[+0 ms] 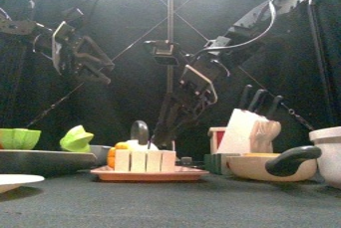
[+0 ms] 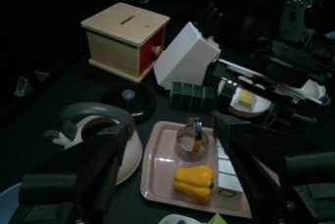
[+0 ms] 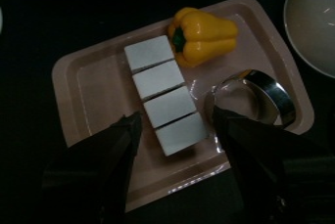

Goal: Grab green sushi roll and place on plate

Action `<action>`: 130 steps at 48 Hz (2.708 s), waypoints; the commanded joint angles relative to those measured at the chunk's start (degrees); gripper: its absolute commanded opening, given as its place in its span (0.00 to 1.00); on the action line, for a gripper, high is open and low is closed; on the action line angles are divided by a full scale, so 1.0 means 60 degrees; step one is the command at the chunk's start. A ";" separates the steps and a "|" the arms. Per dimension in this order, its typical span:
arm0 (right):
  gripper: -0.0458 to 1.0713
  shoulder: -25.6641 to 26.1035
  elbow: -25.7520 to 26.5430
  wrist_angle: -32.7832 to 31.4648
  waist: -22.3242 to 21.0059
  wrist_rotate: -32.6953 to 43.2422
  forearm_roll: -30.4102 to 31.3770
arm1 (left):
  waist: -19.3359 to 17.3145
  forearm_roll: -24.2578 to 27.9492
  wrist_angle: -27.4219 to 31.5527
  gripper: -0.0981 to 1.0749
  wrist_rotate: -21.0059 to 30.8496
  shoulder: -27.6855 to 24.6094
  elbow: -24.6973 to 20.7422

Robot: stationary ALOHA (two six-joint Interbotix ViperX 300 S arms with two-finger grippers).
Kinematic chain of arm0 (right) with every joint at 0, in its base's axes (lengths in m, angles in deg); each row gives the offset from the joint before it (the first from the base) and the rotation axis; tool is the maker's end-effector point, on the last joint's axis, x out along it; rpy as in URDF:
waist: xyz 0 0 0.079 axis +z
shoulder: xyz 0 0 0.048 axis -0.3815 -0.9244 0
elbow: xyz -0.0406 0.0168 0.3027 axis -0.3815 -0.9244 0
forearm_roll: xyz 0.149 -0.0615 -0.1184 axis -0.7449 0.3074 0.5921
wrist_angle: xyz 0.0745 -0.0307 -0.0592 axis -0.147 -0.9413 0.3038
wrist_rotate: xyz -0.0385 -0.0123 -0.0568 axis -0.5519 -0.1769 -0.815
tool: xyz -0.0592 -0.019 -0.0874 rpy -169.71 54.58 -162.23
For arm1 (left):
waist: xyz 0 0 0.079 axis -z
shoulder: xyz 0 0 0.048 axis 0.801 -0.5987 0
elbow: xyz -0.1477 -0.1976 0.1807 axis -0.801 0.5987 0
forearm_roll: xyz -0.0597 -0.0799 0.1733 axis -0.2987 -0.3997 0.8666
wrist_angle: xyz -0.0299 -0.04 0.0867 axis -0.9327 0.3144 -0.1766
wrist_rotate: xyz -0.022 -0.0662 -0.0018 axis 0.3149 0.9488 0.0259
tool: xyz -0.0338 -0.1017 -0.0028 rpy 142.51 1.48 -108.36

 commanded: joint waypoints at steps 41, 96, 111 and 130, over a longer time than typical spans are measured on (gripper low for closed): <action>0.86 0.0601 0.1450 -0.6460 -0.0439 0.0381 -0.4541 | -0.0029 0.0015 -0.0044 0.94 -0.0015 0.0103 -0.0117; 0.86 -0.0029 0.1040 -0.6445 -0.1333 0.0366 -0.4951 | -0.0044 0.0015 -0.0044 0.94 -0.0015 0.0103 -0.0103; 0.86 -0.0190 0.1128 -0.6255 -0.1392 0.0366 -0.4995 | -0.0029 0.0015 -0.0029 0.94 -0.0015 0.0103 -0.0088; 0.86 -0.0425 0.1157 -0.6182 -0.1509 0.0381 -0.4980 | -0.0029 0.0015 -0.0044 0.94 -0.0015 0.0088 -0.0103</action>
